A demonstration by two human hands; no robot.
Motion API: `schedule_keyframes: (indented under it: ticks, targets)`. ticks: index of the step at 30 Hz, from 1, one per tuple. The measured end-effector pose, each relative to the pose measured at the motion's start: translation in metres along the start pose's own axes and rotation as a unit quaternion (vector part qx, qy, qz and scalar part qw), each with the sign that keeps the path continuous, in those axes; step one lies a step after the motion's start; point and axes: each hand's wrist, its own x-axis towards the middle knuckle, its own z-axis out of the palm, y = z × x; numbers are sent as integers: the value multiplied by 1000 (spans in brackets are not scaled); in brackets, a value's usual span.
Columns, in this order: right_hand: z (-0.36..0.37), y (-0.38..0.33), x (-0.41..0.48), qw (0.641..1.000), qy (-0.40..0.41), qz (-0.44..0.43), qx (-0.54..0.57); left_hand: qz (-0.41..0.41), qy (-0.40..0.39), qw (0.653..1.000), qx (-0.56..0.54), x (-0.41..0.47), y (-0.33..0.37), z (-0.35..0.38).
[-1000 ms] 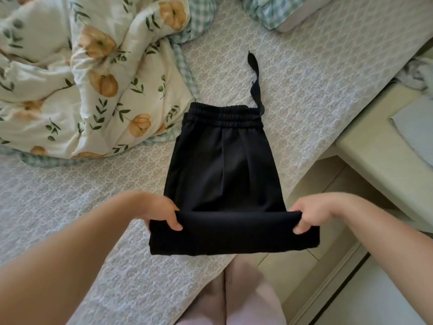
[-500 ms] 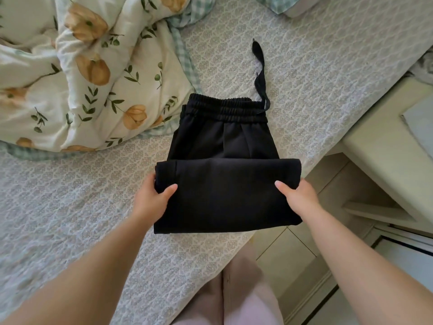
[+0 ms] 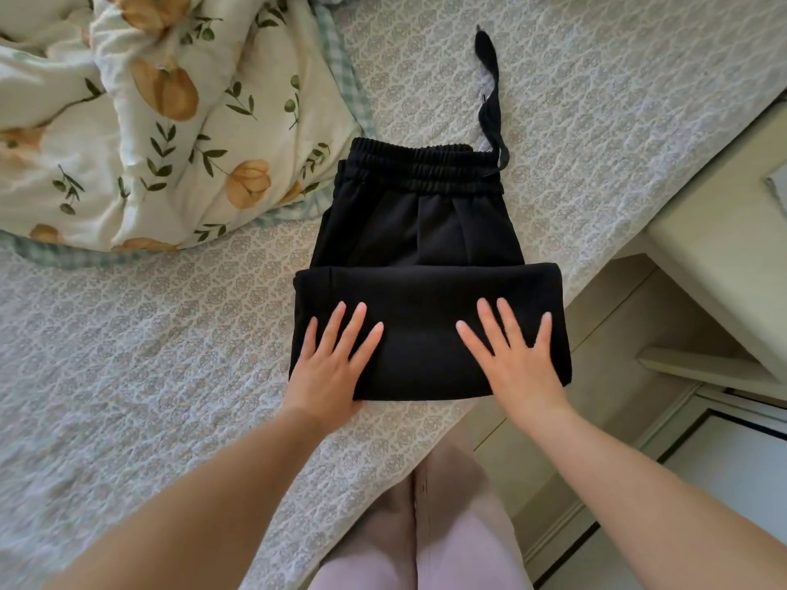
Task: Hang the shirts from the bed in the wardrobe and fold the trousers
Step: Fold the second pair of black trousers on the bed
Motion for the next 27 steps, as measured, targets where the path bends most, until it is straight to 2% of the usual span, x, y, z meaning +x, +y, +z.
schedule_keyframes:
  ticks: [2, 5, 8, 12, 15, 17, 20, 23, 25, 27]
  targets:
    - [-2, 4, 4, 1000, 6, 27, 10, -8, -28, 999, 30, 7, -1, -2]
    - [-7, 10, 2, 998, -14, 0, 68, -4, -54, 998, 42, 9, 2, -10]
    - [-21, 22, -1, 987, -22, -18, 160, -8, -69, 998, 6, 10, 5, -29]
    - [-59, 35, -1, 961, -60, -1, 269, -31, -101, 992, -68, 23, 5, -75]
    - [-88, 49, -2, 938, -138, -12, 316, 22, -204, 976, -73, 33, -10, -113]
    - [-102, 54, -2, 921, -220, -44, 319, 46, -300, 947, -104, 35, -18, -131]
    - [-115, 57, -1, 871, -348, -58, 341, 25, -430, 893, -132, 34, -23, -143]
    - [-124, 69, 6, 821, -410, -30, 397, 4, -479, 867, -135, 38, -27, -148]
    - [-131, 83, 16, 818, -383, -14, 430, -15, -464, 872, -155, 49, -34, -157]
    - [-135, 97, 29, 843, -303, -2, 444, -44, -404, 899, -161, 65, -44, -167]
